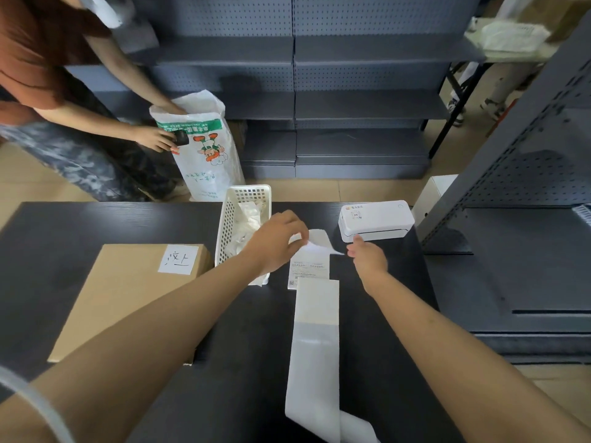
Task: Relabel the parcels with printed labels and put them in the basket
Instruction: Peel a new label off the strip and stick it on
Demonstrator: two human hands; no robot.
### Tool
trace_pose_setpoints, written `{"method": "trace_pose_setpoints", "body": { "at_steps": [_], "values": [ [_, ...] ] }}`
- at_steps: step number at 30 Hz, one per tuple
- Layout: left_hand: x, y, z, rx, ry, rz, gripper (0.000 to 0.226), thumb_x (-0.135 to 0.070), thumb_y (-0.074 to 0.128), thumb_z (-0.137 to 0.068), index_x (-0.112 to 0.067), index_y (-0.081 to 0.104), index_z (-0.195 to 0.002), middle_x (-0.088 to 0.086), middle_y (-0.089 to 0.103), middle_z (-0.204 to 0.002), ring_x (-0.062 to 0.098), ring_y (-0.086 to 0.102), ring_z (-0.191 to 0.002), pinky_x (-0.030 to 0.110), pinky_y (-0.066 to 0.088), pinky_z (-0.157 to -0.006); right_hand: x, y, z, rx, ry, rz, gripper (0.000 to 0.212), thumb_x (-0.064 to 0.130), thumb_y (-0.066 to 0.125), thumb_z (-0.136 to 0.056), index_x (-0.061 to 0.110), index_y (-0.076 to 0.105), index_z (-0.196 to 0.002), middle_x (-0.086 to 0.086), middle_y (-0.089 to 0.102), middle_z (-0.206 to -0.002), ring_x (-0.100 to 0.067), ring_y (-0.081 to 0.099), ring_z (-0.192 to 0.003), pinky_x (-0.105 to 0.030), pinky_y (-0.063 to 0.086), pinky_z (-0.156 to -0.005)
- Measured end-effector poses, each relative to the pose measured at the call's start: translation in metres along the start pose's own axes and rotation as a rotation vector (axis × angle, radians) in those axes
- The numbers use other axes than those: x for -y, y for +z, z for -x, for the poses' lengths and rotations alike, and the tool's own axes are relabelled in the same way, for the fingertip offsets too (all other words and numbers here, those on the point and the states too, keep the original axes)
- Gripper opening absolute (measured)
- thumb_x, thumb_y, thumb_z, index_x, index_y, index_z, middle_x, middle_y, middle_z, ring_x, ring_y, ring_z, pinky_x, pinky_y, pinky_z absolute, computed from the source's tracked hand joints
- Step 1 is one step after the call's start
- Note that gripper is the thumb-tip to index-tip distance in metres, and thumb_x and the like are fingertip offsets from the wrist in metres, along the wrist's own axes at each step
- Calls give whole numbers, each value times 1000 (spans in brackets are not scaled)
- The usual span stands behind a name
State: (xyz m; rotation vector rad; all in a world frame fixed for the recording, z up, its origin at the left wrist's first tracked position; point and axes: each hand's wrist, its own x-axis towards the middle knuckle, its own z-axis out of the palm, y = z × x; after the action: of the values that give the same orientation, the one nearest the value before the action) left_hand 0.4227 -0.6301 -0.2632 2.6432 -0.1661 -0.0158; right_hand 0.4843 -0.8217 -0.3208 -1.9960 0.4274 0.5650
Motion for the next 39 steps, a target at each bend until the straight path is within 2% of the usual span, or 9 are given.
{"method": "trace_pose_setpoints", "body": {
  "at_steps": [2, 6, 11, 14, 20, 28, 32, 35, 39],
  "values": [
    [-1, -5, 8, 47, 33, 56, 12, -15, 61, -92, -15, 71, -99, 0, 54, -112, 15, 55, -97, 30, 48, -90, 1, -8, -1, 15, -17, -37, 27, 31, 46, -96, 11, 64, -98, -2, 65, -106, -22, 56, -99, -32, 40, -85],
    [-3, -11, 21, 59, 12, 84, 12, -13, 62, -92, -14, 71, -99, -2, 55, -108, 15, 59, -89, 31, 51, -85, 5, -2, 11, 289, -72, 75, 33, 27, 59, -90, 9, 63, -117, -6, 62, -119, -19, 54, -103, -30, 40, -86],
    [-4, -17, 34, 57, 6, 98, 13, -12, 60, -92, -15, 71, -98, -4, 57, -105, 13, 59, -92, 26, 49, -84, 13, 27, 31, 450, -69, 312, 21, 44, 57, -90, 28, 64, -101, -1, 63, -102, -14, 59, -88, -26, 45, -72],
    [-1, -22, 41, 69, 8, 128, 13, -12, 61, -92, -16, 72, -98, -5, 57, -104, 11, 58, -92, 19, 47, -81, 10, 33, 34, 512, -159, 263, 26, 36, 56, -91, 31, 64, -116, 8, 61, -105, -6, 56, -85, -18, 42, -67],
    [24, -27, 66, 55, -10, 121, 10, -17, 64, -90, -25, 69, -93, -13, 54, -102, -2, 49, -92, 1, 34, -83, 11, 48, 41, 360, -252, 165, 14, 27, 68, -87, 19, 69, -99, 2, 64, -105, -13, 59, -92, -21, 43, -68],
    [91, -45, 113, -8, -134, 83, 16, -16, 62, -90, -26, 66, -101, -13, 46, -115, 10, 47, -113, 22, 40, -99, 13, 99, 71, 219, -197, 43, 9, 20, 65, -89, 12, 65, -93, -1, 65, -108, -18, 66, -91, -29, 55, -81],
    [136, -64, 154, -97, -201, 131, 32, -7, 54, -90, -19, 60, -119, -1, 46, -127, 16, 51, -111, 29, 42, -100, 20, 151, 107, 43, -156, 0, 13, 25, 70, -84, 20, 62, -93, 4, 62, -94, -10, 62, -77, -18, 52, -62],
    [176, -77, 185, -98, -272, 129, 29, -9, 52, -92, -18, 60, -119, 1, 48, -124, 18, 50, -111, 27, 40, -98, 25, 198, 136, -23, -94, -154, 16, 31, 75, -80, 23, 61, -81, 2, 63, -91, -15, 62, -81, -31, 55, -81],
    [217, -92, 218, -46, -336, 102, 25, -12, 50, -93, -18, 61, -115, -2, 51, -121, 18, 52, -110, 27, 39, -97, 31, 256, 173, 48, 9, -316, 15, 25, 72, -84, 14, 64, -86, -2, 68, -86, -17, 69, -82, -36, 57, -84]
  ]
}}
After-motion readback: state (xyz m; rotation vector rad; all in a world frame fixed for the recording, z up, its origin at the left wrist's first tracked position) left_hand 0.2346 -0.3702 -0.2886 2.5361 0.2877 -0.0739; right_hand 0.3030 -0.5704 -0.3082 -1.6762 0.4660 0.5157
